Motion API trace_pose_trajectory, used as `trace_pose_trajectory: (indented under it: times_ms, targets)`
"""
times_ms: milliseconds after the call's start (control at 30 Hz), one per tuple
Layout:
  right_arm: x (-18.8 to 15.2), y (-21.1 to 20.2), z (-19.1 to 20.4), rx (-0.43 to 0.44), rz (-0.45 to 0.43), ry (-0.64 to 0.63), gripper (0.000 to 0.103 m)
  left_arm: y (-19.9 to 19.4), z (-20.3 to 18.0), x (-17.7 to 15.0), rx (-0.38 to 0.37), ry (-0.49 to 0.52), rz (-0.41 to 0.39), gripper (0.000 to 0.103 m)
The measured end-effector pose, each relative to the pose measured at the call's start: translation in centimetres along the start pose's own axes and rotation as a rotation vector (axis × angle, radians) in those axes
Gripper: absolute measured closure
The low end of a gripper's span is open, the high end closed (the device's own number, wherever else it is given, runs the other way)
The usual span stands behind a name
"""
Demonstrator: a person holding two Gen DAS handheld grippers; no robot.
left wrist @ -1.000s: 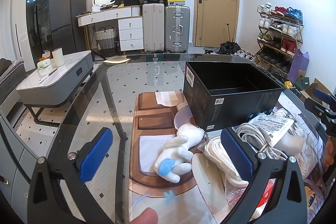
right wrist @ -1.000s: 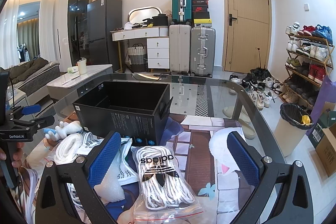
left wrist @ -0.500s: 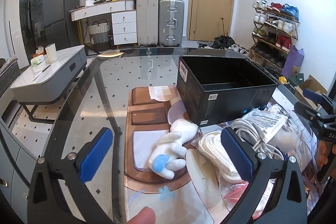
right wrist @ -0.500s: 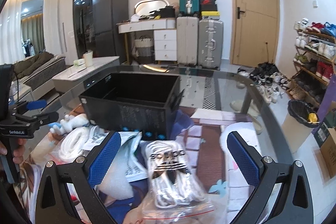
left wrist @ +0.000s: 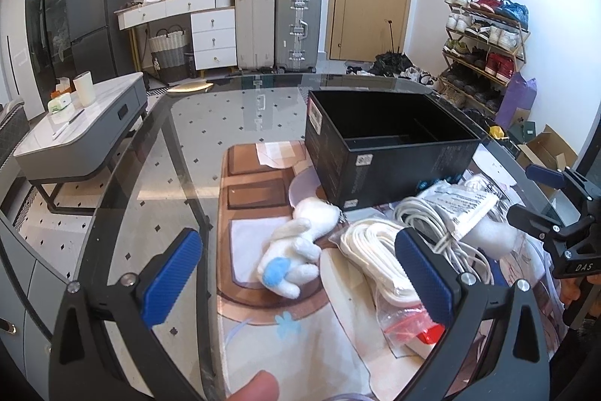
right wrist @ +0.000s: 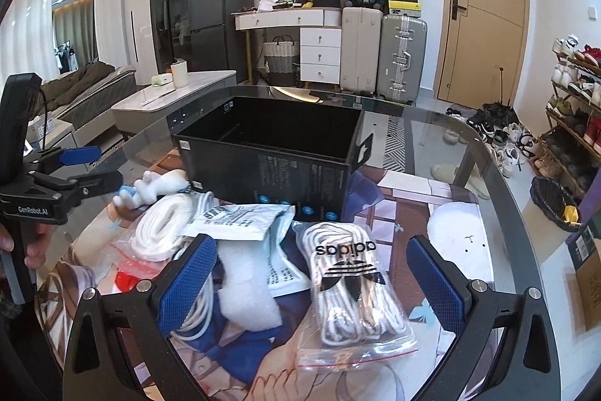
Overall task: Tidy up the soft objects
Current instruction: 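Grasp the white plush toy with the left tool while the right tool grasps the white foam sleeve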
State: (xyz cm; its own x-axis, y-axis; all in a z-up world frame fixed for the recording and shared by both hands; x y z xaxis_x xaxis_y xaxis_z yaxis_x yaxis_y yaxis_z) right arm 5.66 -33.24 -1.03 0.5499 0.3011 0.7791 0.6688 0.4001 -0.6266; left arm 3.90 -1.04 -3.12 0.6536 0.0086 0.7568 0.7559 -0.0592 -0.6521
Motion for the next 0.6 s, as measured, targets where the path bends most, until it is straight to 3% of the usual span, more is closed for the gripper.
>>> trace_pose_trajectory:
  times_ms: [600]
  targets:
    - [-0.9,1.5,2.3,0.064,0.122,-0.022,0.001,1.6,-0.1,-0.7,-0.059,-0.012,0.100,0.001]
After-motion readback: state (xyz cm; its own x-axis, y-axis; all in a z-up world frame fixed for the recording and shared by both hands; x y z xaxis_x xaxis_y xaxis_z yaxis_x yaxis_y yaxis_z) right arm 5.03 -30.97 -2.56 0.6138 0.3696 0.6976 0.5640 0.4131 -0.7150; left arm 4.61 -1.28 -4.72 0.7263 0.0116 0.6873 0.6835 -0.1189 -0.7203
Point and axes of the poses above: each gripper's, at about its wrist camera, not at the fingertips, and y roughly the way its jaws point, z to its left, x to its top, the point moved 6 cm from there along y, roughly the way its jaws point, and after that the axes turned 2 degrees about x, right-handed, at the moved point
